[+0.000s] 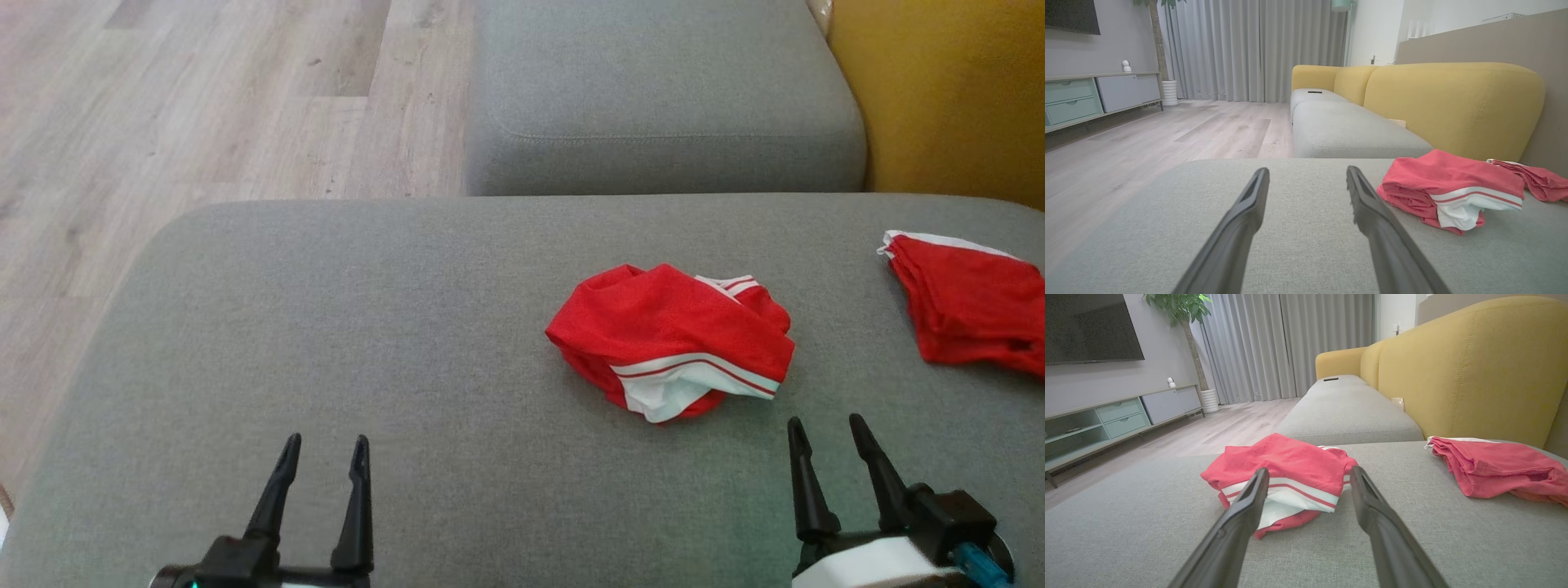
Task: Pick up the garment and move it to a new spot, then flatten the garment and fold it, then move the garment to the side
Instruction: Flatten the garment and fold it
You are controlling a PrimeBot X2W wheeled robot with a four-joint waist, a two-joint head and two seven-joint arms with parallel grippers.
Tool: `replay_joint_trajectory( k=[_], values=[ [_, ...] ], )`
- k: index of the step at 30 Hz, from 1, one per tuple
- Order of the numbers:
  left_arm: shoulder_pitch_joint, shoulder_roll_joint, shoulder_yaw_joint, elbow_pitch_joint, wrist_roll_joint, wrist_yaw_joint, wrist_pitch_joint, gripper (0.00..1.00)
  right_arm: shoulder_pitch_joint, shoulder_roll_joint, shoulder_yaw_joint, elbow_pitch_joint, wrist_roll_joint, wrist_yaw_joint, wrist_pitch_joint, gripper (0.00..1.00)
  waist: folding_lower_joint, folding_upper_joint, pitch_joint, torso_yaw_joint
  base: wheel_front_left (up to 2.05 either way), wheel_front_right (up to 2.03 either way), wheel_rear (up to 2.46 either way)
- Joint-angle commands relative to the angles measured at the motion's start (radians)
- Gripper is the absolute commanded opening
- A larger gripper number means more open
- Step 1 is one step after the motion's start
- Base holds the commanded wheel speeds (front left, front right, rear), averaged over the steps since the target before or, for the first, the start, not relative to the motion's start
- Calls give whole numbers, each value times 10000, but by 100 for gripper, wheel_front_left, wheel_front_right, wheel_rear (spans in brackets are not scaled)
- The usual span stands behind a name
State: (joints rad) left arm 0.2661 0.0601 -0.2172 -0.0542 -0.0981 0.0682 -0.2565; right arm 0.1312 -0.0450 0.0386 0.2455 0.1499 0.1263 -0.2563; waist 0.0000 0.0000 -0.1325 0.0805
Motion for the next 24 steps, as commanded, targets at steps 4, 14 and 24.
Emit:
replay_joint_trajectory(
  k=[4,14,24],
  values=[
    [-598,-98,88,-246,79,-114,-53,100,-533,-53,210,-375,49,44,-55,100,0,0,137,-165,0,0,0],
    [-2766,-99,-2116,594,154,-1042,-53,100,-1127,-53,270,-898,-130,44,-55,100,0,0,1345,-1551,0,0,0],
    [-6373,-99,-5151,2732,-177,-1754,-53,100,-1937,-88,168,-1542,-187,44,-55,100,0,0,3404,-3014,0,0,0]
  ],
)
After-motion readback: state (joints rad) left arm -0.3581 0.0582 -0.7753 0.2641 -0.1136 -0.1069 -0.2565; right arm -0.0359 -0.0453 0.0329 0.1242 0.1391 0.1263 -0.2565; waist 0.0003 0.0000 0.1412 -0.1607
